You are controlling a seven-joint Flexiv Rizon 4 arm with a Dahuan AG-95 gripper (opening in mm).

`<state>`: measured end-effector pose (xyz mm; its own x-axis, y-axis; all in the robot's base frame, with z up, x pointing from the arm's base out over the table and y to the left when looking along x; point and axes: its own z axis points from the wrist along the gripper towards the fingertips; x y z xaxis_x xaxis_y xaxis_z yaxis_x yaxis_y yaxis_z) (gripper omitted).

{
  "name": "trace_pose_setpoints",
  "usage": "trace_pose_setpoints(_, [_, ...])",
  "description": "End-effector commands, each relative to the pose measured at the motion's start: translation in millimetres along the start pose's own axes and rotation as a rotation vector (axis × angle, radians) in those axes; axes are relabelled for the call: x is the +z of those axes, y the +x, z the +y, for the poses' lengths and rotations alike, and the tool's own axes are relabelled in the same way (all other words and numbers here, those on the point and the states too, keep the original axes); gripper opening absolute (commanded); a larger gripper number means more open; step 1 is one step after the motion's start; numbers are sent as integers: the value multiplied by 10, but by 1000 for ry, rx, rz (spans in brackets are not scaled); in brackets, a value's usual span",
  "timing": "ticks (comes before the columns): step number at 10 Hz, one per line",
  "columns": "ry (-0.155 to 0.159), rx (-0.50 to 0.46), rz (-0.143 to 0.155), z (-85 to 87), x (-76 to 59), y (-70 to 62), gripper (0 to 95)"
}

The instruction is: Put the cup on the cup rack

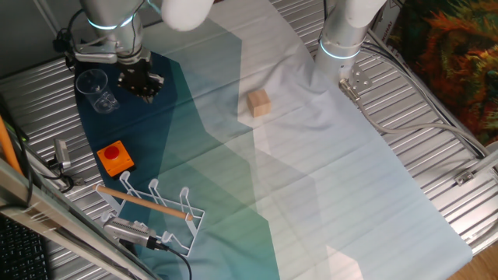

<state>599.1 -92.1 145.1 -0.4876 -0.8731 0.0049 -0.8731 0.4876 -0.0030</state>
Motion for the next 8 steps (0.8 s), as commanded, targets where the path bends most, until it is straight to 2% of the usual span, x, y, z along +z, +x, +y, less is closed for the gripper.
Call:
trace_pose_setpoints(1, [10, -53, 5, -51, 26, 55, 0])
trace_pose_setpoints(4, [8, -66, -11, -92, 122, 92, 0])
trace_pose_setpoints(8, [17, -110, -8, -184, 316, 203, 0])
